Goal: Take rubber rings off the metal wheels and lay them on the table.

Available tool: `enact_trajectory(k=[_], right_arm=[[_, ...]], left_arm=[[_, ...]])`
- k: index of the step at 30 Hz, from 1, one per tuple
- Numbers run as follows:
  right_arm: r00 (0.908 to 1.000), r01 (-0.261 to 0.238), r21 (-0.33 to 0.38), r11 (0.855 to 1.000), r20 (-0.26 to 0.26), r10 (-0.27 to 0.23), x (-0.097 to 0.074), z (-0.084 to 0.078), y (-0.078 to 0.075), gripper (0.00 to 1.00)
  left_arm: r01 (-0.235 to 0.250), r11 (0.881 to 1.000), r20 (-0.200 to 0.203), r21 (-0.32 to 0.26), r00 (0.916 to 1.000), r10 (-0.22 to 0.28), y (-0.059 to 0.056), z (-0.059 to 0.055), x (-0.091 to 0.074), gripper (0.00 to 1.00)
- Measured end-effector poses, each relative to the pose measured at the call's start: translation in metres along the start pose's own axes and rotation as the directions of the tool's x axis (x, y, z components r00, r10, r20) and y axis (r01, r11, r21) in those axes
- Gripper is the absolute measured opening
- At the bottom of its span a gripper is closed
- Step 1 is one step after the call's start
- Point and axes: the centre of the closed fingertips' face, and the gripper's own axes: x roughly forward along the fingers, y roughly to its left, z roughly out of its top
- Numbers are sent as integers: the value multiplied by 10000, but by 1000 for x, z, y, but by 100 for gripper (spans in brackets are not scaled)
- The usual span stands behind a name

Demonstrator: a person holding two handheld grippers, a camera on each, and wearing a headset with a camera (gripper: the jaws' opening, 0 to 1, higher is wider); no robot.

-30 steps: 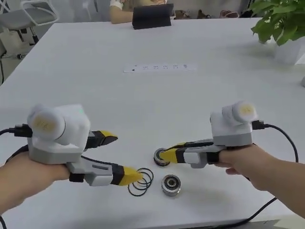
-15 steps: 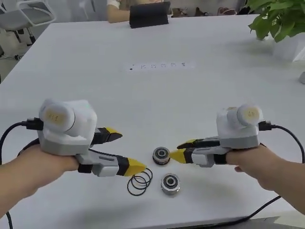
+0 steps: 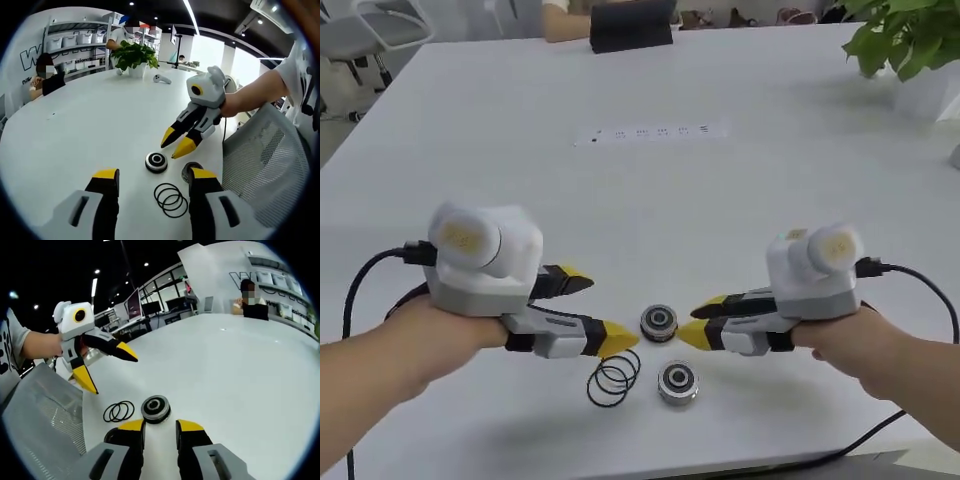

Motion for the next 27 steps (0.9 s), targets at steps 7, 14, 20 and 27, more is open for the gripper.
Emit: enact_trajectory(k=[7,14,20,27], right_arm=[[9999,-63,-297,9995,-85,61,3,-2,0,20],[9998,-146,-508,9986,-133,139,7,-4,2,19],[9997,-195,-642,9977,-147,186,9,-4,3,17],[9997,-190,-830,9964,-173,177,11,-5,3,16]], left_arm=[[60,9999,-47,118,10000,-60,0,-1,10,50],[247,9994,-172,223,9996,-243,-2,-2,22,45],[349,9985,-269,418,9991,-338,-3,-3,30,38],[479,9977,-347,471,9983,-463,-6,-3,39,35]])
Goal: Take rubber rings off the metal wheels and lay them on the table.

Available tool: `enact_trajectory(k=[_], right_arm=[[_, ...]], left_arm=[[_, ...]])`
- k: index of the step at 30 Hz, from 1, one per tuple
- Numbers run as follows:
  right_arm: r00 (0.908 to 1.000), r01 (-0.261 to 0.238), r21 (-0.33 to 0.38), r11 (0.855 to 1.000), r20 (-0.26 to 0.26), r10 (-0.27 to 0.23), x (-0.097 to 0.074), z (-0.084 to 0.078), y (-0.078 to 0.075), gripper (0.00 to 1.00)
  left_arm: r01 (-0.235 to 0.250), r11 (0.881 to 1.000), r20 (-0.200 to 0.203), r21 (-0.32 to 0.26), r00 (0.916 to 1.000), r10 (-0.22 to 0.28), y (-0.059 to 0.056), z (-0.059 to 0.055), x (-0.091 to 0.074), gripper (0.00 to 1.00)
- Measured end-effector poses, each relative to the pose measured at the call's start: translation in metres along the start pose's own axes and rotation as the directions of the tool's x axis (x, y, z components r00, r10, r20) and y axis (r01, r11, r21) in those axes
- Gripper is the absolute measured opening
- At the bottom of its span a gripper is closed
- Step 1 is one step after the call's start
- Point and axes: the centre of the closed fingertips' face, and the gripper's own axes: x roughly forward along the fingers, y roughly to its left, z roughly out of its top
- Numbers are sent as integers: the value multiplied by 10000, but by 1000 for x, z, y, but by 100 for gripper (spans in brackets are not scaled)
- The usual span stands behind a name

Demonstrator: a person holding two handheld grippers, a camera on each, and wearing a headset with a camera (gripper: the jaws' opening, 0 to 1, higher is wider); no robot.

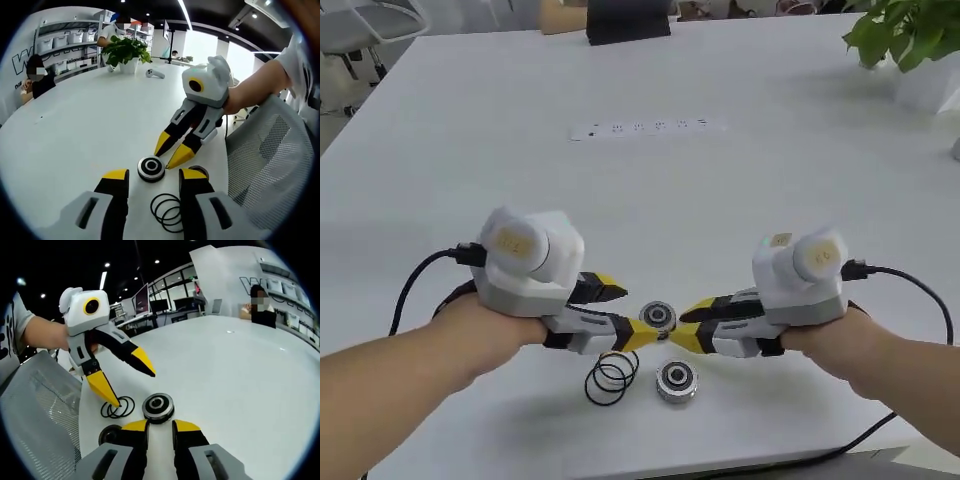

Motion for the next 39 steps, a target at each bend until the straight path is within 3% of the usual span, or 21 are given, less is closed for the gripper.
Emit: enact_trajectory(k=[11,23,31,36,39], right_arm=[[10000,-3,-552,9985,-96,-2,2,-1,2,13],[10000,27,-520,9986,19,-26,2,-1,1,12],[10000,28,-608,9981,8,-27,2,-1,1,11],[10000,62,-693,9976,-9,-63,2,-1,1,11],[9999,102,-708,9974,2,-102,3,-1,1,11]], left_arm=[[115,9997,-175,211,9998,-111,-4,0,13,26],[195,9988,-490,453,9986,-173,-6,-5,23,17],[-106,9991,-414,419,9991,124,0,-3,24,10],[-347,9945,-447,991,9982,393,1,-3,25,8],[-488,9951,-346,855,9981,519,2,-3,26,7]])
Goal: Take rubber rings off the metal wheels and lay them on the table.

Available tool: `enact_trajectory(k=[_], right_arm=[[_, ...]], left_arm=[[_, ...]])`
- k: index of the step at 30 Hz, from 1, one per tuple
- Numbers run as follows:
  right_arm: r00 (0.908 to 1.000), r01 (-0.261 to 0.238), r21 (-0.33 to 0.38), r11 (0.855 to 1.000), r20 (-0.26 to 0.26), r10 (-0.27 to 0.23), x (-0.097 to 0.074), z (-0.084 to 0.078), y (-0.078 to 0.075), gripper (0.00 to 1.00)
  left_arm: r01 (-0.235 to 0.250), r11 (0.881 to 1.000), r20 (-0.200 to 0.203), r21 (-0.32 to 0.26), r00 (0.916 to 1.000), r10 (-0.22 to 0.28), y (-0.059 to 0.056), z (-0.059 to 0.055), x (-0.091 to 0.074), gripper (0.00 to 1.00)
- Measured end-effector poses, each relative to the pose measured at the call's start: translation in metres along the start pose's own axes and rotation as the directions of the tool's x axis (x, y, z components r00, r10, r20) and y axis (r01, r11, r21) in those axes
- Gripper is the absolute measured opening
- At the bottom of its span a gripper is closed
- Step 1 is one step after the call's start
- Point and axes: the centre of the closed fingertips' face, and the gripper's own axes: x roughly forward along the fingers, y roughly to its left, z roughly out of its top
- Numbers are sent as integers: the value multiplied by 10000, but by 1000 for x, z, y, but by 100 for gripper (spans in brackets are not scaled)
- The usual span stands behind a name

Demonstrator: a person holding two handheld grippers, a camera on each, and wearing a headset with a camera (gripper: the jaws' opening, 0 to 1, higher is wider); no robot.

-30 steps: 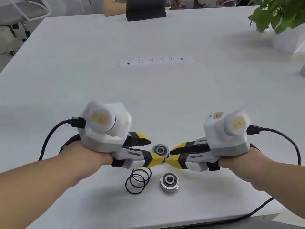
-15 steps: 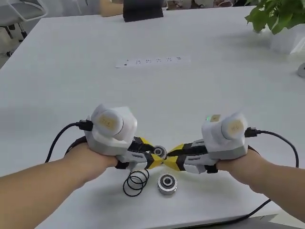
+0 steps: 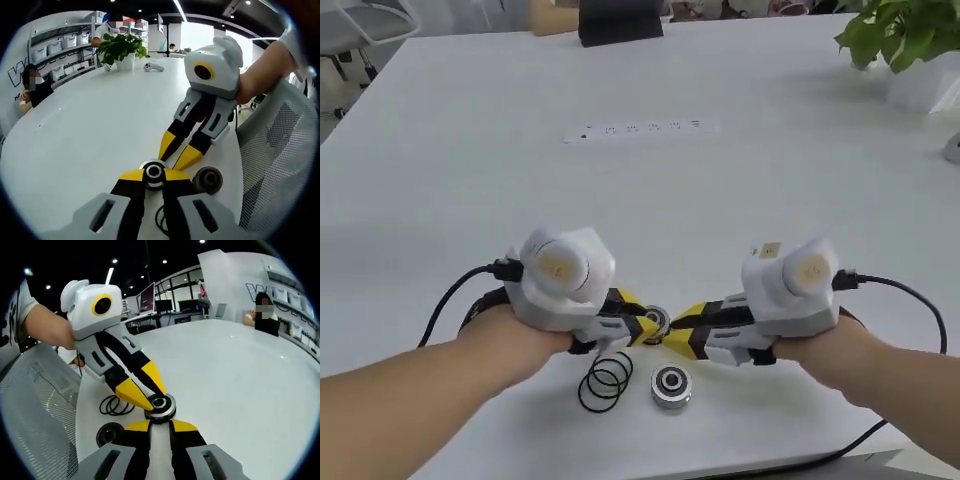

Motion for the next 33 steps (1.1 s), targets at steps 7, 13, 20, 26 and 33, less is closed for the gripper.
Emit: enact_trajectory(k=[7,13,20,26,33], right_arm=[[9997,180,-195,9996,-139,-182,0,0,1,10],[9995,248,128,9996,-180,-246,-2,-2,-1,4],[9997,227,882,9958,-67,-222,-3,-3,-1,0],[9996,262,1387,9900,19,-267,-4,-2,-3,0],[9985,225,2437,9696,422,-338,-8,-1,-8,0]], left_arm=[[-214,9996,81,-162,9997,215,1,0,0,7],[-304,9993,112,-231,9995,307,0,-1,0,7],[-383,9990,116,-245,9992,386,1,-1,0,7],[-409,9990,132,-187,9991,411,1,0,0,7],[-385,9992,123,-137,9992,386,0,0,1,7]])
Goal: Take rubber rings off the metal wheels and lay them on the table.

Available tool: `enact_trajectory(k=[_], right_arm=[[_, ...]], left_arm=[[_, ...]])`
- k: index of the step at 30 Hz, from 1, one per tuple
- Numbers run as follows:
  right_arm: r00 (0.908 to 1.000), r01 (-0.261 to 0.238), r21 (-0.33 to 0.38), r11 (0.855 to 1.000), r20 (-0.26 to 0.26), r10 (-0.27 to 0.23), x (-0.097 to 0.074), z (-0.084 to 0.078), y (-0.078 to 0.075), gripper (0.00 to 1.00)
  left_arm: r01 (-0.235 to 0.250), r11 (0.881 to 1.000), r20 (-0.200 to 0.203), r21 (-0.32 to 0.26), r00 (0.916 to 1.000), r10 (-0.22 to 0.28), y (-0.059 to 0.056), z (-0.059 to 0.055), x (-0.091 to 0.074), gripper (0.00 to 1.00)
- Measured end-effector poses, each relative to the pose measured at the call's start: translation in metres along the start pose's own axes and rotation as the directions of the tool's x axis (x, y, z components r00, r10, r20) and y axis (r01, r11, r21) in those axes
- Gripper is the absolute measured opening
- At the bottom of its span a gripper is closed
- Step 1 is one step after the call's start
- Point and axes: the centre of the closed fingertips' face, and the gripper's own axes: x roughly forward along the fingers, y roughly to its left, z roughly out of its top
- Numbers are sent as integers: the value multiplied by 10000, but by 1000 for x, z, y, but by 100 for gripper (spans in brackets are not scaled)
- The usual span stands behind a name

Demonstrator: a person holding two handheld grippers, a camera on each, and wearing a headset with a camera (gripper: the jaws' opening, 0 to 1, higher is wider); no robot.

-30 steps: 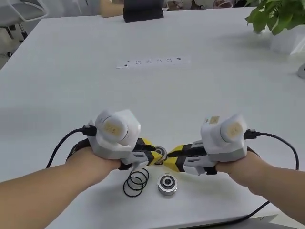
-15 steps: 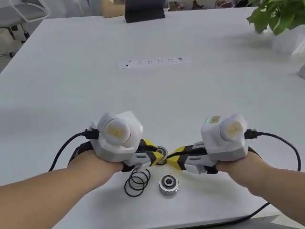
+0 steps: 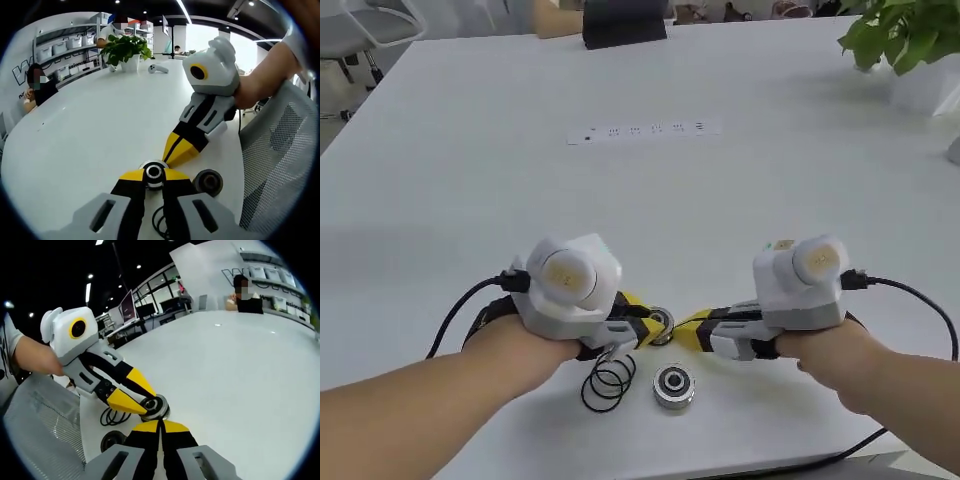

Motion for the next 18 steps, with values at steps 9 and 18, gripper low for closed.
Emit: enact_trajectory(k=[9,18], right_arm=[[9974,-14,1132,9936,713,-68,-3,10,-5,0],[9950,-256,1624,9864,995,95,-4,14,-1,0]], left_arm=[[6,10000,-32,34,10000,-5,-2,1,1,7],[-15,10000,-25,41,10000,15,-3,1,2,7]])
